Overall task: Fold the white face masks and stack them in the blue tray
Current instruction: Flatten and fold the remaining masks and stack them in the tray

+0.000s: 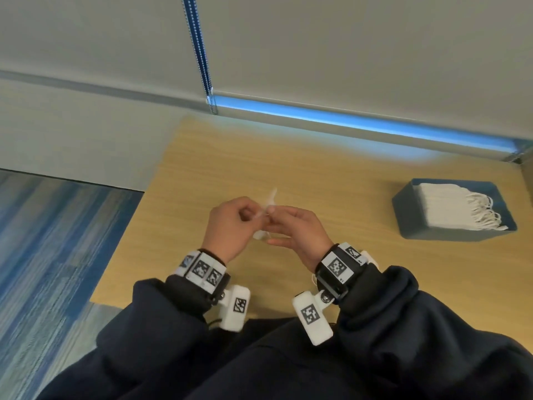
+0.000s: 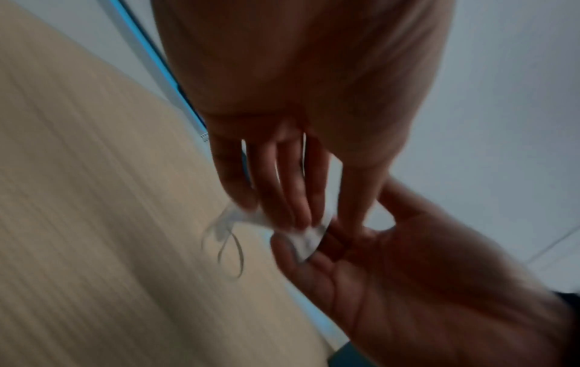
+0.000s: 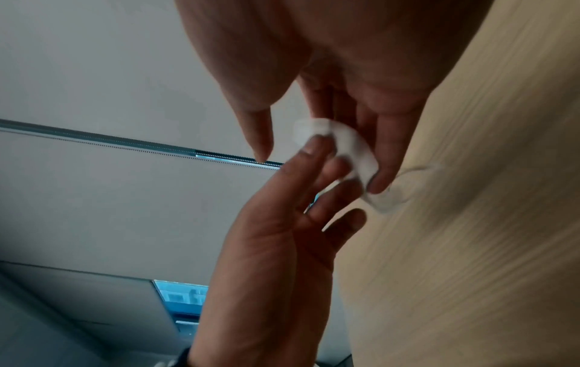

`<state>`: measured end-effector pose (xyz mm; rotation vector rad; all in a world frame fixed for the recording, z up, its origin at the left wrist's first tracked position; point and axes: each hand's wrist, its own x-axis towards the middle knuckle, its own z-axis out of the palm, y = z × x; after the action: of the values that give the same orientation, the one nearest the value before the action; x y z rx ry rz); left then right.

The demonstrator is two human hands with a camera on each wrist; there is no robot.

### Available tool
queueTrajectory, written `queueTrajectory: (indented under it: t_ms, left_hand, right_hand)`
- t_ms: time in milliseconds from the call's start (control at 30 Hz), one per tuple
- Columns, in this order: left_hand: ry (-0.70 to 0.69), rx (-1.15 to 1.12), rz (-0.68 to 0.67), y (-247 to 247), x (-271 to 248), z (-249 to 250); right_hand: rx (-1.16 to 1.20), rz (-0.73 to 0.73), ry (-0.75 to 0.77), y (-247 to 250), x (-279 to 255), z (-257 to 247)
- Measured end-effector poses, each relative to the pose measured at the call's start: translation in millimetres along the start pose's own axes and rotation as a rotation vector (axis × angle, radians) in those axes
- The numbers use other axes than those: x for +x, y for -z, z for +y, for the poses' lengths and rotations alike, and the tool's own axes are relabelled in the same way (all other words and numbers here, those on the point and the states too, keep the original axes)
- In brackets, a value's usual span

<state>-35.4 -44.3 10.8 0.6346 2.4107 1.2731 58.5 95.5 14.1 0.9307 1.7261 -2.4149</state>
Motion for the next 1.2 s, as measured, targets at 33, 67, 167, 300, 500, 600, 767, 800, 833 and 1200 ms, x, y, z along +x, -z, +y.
queueTrajectory:
  t_ms: [33,67,167,300,500,600,767,800,833,1200]
  left_hand:
    - [-0.028,-0.016,-0.111,-1,-8,7]
    - [-0.046,-0.024,-0.23,0,-15,11]
    - [-0.073,-0.086,-0.332,10,-20,12]
    - [-0.137,-0.192,-0.123,24,-8,12]
    - [-0.059,-0.372,-0.717,-19,2,26]
    - [0.007,-0.424,-0.695,-46,-6,27]
    - [0.134,-0.452,-0.61,-63,-7,25]
    - [0.164,-0.474,-0.589,-65,-7,27]
    - [0.189,-0.494,-0.568,-68,-8,28]
    - [0.4,-0.427,-0.492,-110,-30,30]
  right_hand:
    - [0.008,0.02,0.021,-4,-2,1]
    - [0.01,0.053,0.042,-5,-4,2]
    - [0.018,0.164,0.064,4,-12,2]
    - [-0.017,0.155,-0.007,32,-31,-9]
    - [-0.014,0.133,0.055,65,-69,-22]
    - [0.047,0.286,0.062,89,-82,-19]
    - [0.168,0.436,-0.015,137,-93,0]
    - [0.181,0.452,-0.034,144,-95,4]
    - [0.19,0.459,-0.052,151,-96,8]
    - [0.139,0.486,-0.169,193,-95,50]
